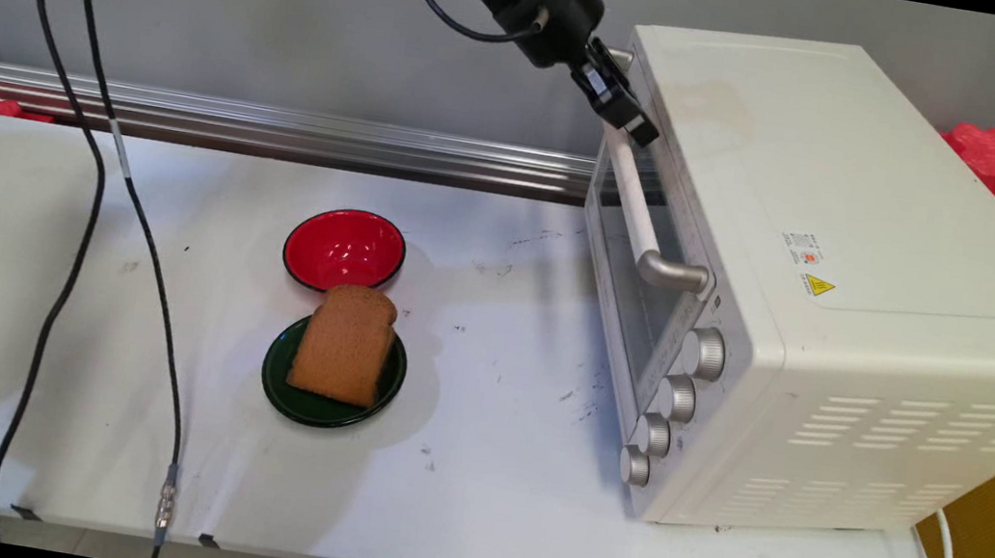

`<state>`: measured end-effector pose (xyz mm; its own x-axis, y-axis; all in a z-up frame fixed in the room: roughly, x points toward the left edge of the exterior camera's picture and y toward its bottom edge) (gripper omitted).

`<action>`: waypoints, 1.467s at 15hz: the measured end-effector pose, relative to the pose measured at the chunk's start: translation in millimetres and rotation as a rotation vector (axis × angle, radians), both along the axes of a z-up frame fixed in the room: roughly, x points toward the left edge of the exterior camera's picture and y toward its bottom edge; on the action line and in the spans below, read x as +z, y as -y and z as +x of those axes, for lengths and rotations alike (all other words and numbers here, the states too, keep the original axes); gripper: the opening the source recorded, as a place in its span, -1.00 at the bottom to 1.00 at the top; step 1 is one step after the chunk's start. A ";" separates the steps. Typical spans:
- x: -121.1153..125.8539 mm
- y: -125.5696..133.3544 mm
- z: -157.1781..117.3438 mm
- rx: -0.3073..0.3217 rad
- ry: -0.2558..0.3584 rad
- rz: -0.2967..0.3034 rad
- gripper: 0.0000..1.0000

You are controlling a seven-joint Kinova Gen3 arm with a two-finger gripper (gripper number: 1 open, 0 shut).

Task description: Open the oven

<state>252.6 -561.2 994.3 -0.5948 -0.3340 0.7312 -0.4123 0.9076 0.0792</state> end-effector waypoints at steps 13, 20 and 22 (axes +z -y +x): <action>-17.2 2.7 -2.7 -0.061 0.040 -0.040 -1.00; -26.5 -2.1 12.9 -0.063 0.081 -0.036 -1.00; -30.2 -6.3 21.9 -0.061 0.100 -0.025 -1.00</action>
<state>274.5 -554.9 964.1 -0.6838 -0.2771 0.6750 -0.3608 0.9325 0.0172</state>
